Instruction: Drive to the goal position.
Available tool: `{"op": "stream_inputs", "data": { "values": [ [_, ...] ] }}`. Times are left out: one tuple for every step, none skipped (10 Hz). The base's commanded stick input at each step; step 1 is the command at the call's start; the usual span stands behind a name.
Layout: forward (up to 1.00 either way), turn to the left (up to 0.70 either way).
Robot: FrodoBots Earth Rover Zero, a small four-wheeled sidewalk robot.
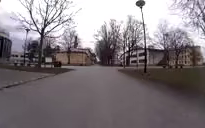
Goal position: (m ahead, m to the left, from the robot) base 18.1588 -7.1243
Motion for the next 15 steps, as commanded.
{"op": "stream_inputs", "data": {
  "values": [
    [0.85,0.00],
    [0.85,0.00],
    [0.85,0.00],
    [0.85,0.00],
    [0.85,0.00],
    [0.85,0.00],
    [0.85,0.00],
    [0.85,0.00],
    [0.85,0.00],
    [0.85,0.00],
    [0.85,0.00],
    [0.85,0.00],
    [0.85,0.00],
    [0.85,0.02],
    [0.85,0.17]
  ]
}}
